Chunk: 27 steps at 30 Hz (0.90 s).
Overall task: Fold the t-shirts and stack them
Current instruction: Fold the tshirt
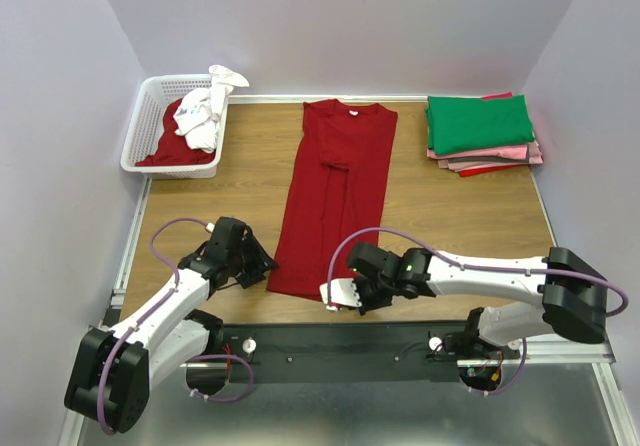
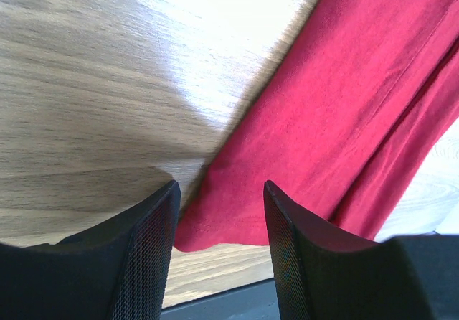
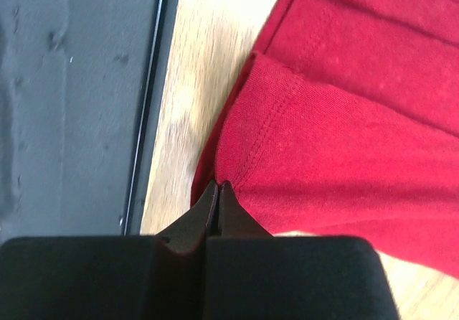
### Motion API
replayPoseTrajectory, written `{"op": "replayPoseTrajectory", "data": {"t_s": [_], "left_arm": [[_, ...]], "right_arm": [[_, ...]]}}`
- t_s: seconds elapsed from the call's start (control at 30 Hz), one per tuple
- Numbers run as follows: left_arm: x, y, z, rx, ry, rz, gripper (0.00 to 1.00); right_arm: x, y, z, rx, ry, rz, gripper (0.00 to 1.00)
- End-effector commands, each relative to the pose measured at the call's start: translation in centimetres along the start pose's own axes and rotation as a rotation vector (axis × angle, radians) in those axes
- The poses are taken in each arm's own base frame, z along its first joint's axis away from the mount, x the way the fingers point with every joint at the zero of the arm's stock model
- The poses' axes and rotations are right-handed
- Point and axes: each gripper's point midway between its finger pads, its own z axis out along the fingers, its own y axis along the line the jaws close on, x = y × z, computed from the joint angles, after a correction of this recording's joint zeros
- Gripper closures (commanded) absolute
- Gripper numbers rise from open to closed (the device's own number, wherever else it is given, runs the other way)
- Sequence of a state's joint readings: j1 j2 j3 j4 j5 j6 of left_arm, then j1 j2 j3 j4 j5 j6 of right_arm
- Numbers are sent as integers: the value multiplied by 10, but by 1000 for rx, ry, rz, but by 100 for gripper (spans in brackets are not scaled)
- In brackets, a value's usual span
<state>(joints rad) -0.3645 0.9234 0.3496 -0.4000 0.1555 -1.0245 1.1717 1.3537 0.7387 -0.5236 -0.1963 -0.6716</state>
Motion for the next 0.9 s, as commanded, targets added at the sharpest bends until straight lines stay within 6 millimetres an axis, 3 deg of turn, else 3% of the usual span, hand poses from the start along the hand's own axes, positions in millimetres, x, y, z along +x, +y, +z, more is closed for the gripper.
{"op": "replayPoseTrajectory", "data": {"t_s": [0.0, 0.3, 0.37, 0.43, 0.53, 0.57, 0.7, 0.73, 0.77, 0.87], "left_arm": [[1, 4, 1, -21, 6, 24, 42], [-7, -8, -7, 6, -17, 37, 42], [-9, -15, -11, 27, -25, 51, 41], [-10, -20, -15, 48, -27, 66, 38], [-17, -36, -27, 105, -52, 109, 34], [-21, -46, -35, 140, -68, 134, 32], [-28, -78, -60, 277, -113, 233, 28], [-30, -85, -66, 314, -126, 258, 27], [-29, -101, -75, 395, -134, 309, 27], [-30, -123, -96, 536, -192, 391, 24]], "right_arm": [[13, 21, -10, -85, 5, -9, 99], [21, 37, -9, -145, -5, -13, 96], [18, 40, -11, -164, -16, -14, 60], [15, 37, -18, -164, -28, 7, 48], [-4, 14, -37, -114, -82, 30, 44], [-9, -7, -50, -53, -116, 67, 44], [0, -68, -90, 148, -221, 262, 45], [7, -82, -98, 207, -244, 319, 45], [29, -102, -110, 300, -248, 464, 45], [65, -138, -114, 441, -291, 699, 46]]}}
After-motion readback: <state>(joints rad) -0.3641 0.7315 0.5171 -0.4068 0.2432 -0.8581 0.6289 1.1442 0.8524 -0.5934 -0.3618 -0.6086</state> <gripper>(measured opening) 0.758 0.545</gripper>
